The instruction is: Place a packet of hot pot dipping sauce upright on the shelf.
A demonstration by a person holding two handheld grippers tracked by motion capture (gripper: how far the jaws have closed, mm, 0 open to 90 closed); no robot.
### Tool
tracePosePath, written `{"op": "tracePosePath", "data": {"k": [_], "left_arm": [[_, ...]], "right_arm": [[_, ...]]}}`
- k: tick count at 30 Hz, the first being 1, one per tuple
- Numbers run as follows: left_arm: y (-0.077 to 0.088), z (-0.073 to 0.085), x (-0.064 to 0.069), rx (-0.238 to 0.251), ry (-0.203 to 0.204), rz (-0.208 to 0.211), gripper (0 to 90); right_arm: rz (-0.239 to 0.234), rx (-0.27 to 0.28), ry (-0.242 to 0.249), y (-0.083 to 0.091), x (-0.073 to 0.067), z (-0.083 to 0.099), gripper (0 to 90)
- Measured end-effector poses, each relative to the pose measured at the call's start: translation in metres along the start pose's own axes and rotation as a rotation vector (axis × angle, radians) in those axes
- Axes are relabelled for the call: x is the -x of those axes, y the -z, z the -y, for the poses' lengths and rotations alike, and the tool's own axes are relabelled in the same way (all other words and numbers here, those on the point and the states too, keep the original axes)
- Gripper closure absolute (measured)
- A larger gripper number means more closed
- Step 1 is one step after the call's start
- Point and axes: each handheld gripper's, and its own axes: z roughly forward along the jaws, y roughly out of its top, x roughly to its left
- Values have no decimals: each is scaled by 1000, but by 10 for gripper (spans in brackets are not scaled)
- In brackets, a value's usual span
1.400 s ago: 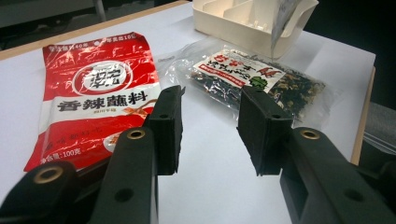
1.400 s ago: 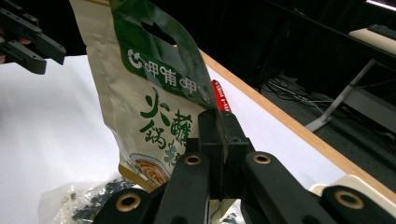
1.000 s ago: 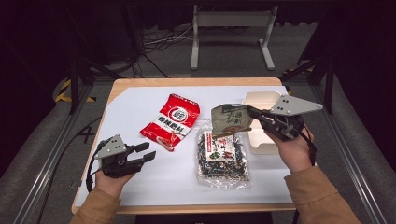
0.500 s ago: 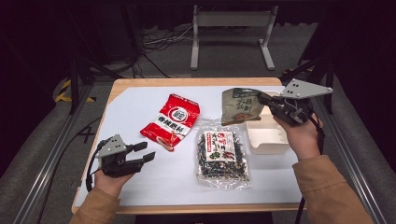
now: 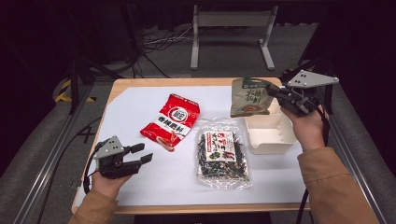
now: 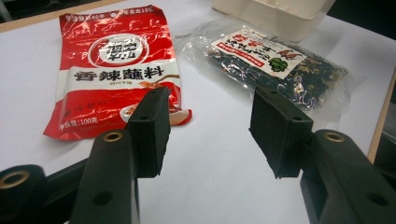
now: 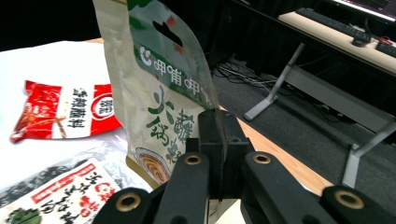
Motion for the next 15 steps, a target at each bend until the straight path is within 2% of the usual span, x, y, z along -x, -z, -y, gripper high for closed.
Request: {"op": "tracePosePath", "data": {"k": [8, 11, 15], "left_arm": [[-1, 0, 0, -5, -8, 2, 486], [-1, 1, 0, 0, 2, 2, 486], [-1, 1, 0, -4, 1, 4, 489]], "right_arm": [[38, -8, 14, -7, 17, 1, 898], [51, -13, 15, -9, 22, 1, 897], [77, -20, 21, -14, 33, 2, 897]]}}
